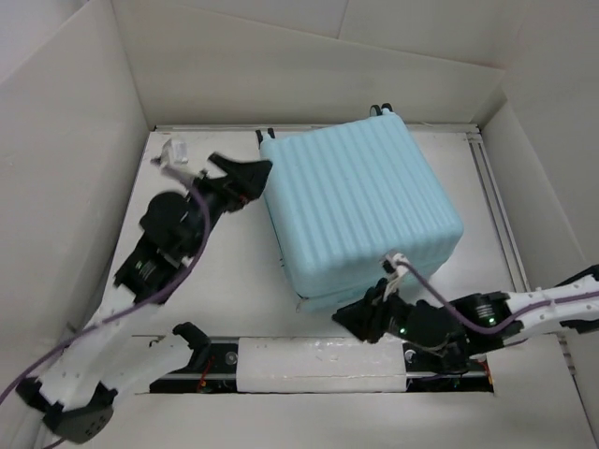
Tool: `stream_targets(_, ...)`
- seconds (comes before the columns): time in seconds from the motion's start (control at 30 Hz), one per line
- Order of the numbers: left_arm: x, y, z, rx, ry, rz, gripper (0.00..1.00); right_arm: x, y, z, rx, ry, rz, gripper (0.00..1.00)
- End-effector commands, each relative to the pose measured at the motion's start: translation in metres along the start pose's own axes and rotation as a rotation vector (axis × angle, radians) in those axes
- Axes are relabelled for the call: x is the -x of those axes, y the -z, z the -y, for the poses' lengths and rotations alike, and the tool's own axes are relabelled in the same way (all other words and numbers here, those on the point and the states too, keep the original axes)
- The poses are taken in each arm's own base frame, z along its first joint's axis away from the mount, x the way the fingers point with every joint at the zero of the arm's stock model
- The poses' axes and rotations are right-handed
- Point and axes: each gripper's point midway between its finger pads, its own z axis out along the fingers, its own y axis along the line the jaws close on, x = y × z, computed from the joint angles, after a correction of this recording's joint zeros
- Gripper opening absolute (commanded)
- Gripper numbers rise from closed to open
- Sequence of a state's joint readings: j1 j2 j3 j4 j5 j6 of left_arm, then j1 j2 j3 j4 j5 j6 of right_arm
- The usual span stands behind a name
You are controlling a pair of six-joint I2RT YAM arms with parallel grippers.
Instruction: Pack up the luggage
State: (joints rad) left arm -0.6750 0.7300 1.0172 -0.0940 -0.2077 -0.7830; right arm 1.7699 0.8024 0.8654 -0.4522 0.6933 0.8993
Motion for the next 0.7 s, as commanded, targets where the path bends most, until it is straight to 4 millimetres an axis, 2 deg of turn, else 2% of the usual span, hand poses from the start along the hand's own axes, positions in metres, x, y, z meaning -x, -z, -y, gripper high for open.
stream_targets(0.0, -0.002, -0.071, -0.04, 0.228, -0.152, -0.039, 0.96, 0.052, 0.028, 0.057, -0.204, -0.025, 0.168, 0.09)
stream_targets(0.03, 0.002, -0.087, -0.047, 0.244, -0.149, -0.055, 0.96, 0.056, 0.034, 0.076, -0.26, -0.017, 0.174, 0.01)
stream_targets(0.07, -0.008, -0.114, -0.081, 0.288, -0.135, -0.139, 0.96, 0.071, 0.038, 0.099, -0.346, -0.039, 0.224, 0.0)
stream_targets(0.1, 0.001, -0.128, -0.085, 0.275, -0.121, -0.141, 0.96, 0.08, 0.044, 0.112, -0.392, -0.053, 0.252, 0.0)
stream_targets(0.17, -0.002, -0.149, -0.109, 0.28, -0.052, -0.19, 0.96, 0.094, 0.058, 0.136, -0.487, -0.07, 0.295, 0.0)
stream_targets(0.2, 0.003, -0.163, -0.139, 0.327, -0.025, -0.193, 0.96, 0.103, 0.066, 0.153, -0.566, -0.087, 0.332, 0.0)
stream_targets(0.23, 0.009, -0.173, -0.145, 0.315, -0.016, -0.191, 0.98, 0.112, 0.076, 0.161, -0.608, -0.095, 0.365, 0.08)
stream_targets(0.27, 0.008, -0.181, -0.154, 0.314, 0.007, -0.208, 1.0, 0.111, 0.086, 0.175, -0.671, -0.081, 0.367, 0.15)
stream_targets(0.3, -0.005, -0.193, -0.18, 0.323, 0.042, -0.276, 1.0, 0.119, 0.096, 0.187, -0.735, -0.098, 0.407, 0.22)
stream_targets(0.33, -0.006, -0.203, -0.183, 0.3, 0.062, -0.291, 1.0, 0.123, 0.103, 0.193, -0.772, -0.104, 0.427, 0.32)
stream_targets(0.37, -0.004, -0.212, -0.183, 0.271, 0.068, -0.302, 1.0, 0.126, 0.111, 0.199, -0.804, -0.113, 0.454, 0.52)
stream_targets(0.4, -0.012, -0.219, -0.182, 0.232, 0.092, -0.337, 1.0, 0.129, 0.119, 0.209, -0.858, -0.128, 0.477, 0.59)
stream_targets(0.43, -0.023, -0.226, -0.201, 0.249, 0.123, -0.36, 1.0, 0.13, 0.122, 0.212, -0.879, -0.138, 0.491, 0.65)
stream_targets(0.47, -0.016, -0.237, -0.194, 0.204, 0.111, -0.345, 1.0, 0.129, 0.123, 0.218, -0.905, -0.14, 0.494, 0.71)
stream_targets(0.5, -0.019, -0.242, -0.194, 0.182, 0.125, -0.354, 1.0, 0.13, 0.126, 0.22, -0.921, -0.147, 0.504, 0.73)
stream_targets(0.53, -0.029, -0.247, -0.2, 0.167, 0.149, -0.383, 1.0, 0.127, 0.128, 0.228, -0.957, -0.16, 0.514, 0.74)
stream_targets(0.57, -0.026, -0.254, -0.194, 0.122, 0.164, -0.361, 1.0, 0.125, 0.127, 0.233, -0.976, -0.162, 0.516, 0.74)
stream_targets(0.63, -0.03, -0.26, -0.189, 0.068, 0.191, -0.376, 1.0, 0.125, 0.122, 0.235, -0.978, -0.196, 0.527, 0.76)
stream_targets(0.67, -0.038, -0.265, -0.198, 0.072, 0.209, -0.391, 1.0, 0.124, 0.122, 0.24, -0.998, -0.203, 0.537, 0.76)
